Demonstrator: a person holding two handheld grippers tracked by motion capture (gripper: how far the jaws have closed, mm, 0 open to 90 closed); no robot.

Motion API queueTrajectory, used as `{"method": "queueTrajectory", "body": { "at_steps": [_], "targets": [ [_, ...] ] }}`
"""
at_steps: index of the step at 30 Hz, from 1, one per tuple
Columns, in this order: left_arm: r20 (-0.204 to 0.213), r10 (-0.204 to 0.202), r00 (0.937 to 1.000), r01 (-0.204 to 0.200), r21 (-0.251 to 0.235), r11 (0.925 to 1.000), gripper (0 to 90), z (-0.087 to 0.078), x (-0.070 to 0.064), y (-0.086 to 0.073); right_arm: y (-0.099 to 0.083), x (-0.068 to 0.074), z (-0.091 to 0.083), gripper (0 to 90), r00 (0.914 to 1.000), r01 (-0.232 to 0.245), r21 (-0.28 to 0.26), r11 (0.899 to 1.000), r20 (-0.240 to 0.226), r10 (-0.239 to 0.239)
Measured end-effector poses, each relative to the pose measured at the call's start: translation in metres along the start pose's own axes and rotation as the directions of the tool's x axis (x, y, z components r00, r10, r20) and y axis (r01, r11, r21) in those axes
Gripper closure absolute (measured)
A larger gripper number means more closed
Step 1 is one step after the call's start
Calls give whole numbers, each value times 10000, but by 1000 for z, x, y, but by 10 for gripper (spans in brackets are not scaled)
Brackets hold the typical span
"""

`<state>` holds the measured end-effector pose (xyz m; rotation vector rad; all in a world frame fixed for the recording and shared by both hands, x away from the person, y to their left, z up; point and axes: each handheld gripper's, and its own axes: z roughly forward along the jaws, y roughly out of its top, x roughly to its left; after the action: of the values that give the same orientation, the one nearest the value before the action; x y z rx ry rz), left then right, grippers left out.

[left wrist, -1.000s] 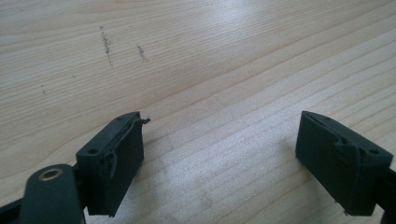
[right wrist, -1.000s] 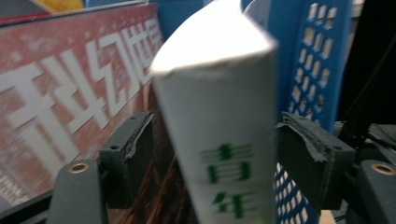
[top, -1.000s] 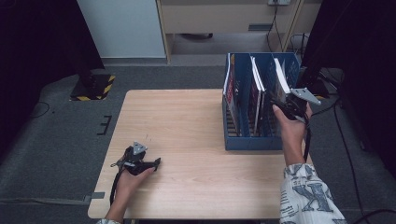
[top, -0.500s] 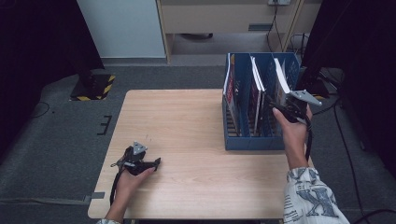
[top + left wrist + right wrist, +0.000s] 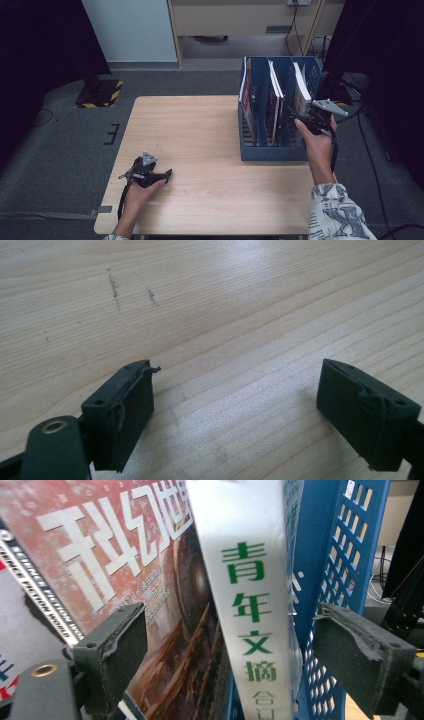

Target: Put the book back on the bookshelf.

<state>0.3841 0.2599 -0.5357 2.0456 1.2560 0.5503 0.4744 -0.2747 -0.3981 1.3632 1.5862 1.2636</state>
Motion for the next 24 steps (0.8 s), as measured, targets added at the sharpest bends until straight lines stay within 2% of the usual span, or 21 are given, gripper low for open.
{"method": "queueTrajectory", "body": {
  "at_steps": [12, 20, 24],
  "targets": [
    [-1, -1, 10000, 1, -4, 10000, 143, 0, 0, 0, -5, 4, -12, 123, 9991, 116, 69, 9999, -400, -113],
    [-2, -2, 10000, 2, 0, 10000, 143, 0, 0, 0, -10, 14, -26, 109, 9964, 190, -14, 9998, -828, -191],
    [-1, -3, 10000, 3, -3, 10000, 143, 0, 0, 0, -12, 15, -31, 101, 9964, 164, -56, 9999, -825, -168]
  ]
}}
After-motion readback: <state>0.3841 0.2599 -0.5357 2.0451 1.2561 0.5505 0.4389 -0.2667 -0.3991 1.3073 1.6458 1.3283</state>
